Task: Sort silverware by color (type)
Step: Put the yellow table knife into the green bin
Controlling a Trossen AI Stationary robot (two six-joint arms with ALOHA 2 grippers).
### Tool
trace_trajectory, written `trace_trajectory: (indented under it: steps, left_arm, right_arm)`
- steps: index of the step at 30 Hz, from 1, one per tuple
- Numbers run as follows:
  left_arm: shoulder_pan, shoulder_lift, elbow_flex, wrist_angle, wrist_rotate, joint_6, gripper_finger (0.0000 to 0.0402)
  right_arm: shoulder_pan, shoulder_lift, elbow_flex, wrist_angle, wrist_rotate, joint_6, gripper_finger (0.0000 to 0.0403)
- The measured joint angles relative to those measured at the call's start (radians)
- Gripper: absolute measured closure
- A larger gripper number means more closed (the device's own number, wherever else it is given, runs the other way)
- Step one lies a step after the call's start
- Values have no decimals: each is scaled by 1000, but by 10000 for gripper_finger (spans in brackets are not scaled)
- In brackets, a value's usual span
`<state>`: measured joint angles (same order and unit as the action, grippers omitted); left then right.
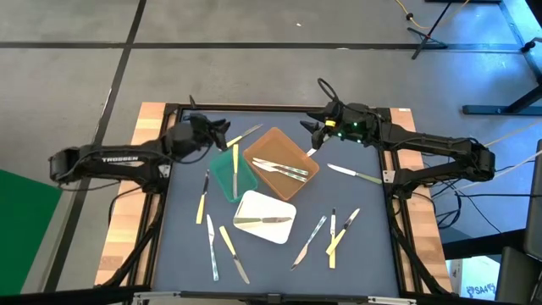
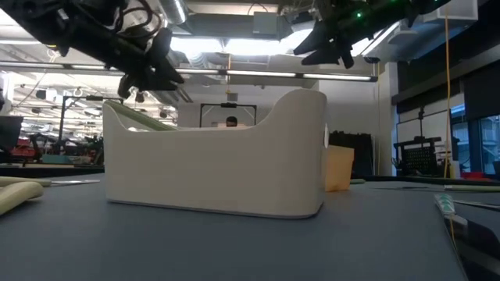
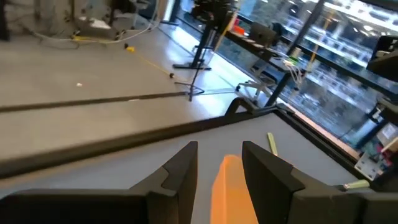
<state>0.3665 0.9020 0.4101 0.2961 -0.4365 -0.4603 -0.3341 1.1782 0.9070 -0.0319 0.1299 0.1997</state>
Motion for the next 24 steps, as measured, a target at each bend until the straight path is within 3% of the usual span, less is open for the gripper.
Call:
trace_trajectory:
  steps: [9, 15, 24]
  left_arm:
    - [257, 1, 100, -167, 287, 173, 282]
    - [390, 15, 118, -185, 464, 290, 282]
    - [487, 160, 129, -217, 736, 422, 282]
  right_arm:
    - [0, 0, 0, -2, 0, 0, 207]
    - [0, 0, 0, -1, 0, 0, 207]
    - [0, 0, 0, 1, 15, -32, 207]
